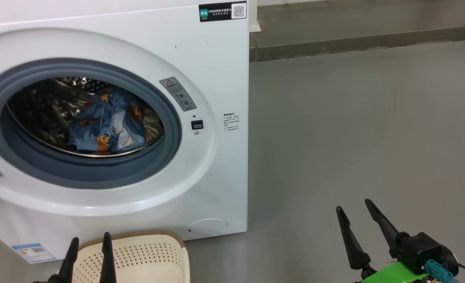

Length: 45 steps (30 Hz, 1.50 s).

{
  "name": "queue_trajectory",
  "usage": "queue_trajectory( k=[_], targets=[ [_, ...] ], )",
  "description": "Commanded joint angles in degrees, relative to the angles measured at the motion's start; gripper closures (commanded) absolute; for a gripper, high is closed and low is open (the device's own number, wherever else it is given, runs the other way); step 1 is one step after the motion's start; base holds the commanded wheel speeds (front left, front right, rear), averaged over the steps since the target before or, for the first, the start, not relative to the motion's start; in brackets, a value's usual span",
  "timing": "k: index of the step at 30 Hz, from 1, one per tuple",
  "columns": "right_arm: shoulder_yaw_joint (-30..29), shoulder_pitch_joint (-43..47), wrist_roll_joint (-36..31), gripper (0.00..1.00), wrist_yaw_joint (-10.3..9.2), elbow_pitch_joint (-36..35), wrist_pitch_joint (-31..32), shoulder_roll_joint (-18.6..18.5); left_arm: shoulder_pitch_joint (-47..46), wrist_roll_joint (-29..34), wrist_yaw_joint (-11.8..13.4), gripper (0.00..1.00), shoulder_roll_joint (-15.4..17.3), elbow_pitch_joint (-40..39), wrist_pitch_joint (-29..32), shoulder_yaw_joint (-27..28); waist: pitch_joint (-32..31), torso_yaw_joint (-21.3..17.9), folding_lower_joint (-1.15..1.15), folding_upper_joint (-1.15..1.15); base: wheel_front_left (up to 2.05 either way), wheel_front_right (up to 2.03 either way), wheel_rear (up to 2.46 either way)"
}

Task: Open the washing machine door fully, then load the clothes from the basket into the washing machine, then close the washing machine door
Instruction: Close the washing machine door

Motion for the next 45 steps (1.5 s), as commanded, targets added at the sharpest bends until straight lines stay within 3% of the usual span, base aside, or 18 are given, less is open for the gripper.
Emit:
queue_trajectory(
  k=[1, 20, 45],
  targets=[
    [1.5, -1.9, -0.3, 0.00, 0.09, -1.5, -0.4, -0.2, -1.2, 0.3, -0.2, 0.00, 0.3, -0.9, -0.8, 2.2, 0.0, 0.0, 0.00, 0.00, 0.00, 0.00, 0.00],
    [1.7, -1.9, -0.4, 0.00, 0.09, -1.6, -0.3, -0.2, -1.2, -1.6, -0.6, 0.00, 0.1, 0.8, -0.8, 2.1, 0.5, 0.3, 0.00, 0.00, -0.16, 0.16, 0.00],
    [2.5, -2.3, -0.5, 0.00, 0.09, -0.9, -0.2, -0.2, -1.2, -0.3, -1.2, 0.00, 0.1, 1.2, -0.8, 2.0, 0.7, 0.7, 0.00, 0.00, -1.57, 1.57, 0.00]
  ],
)
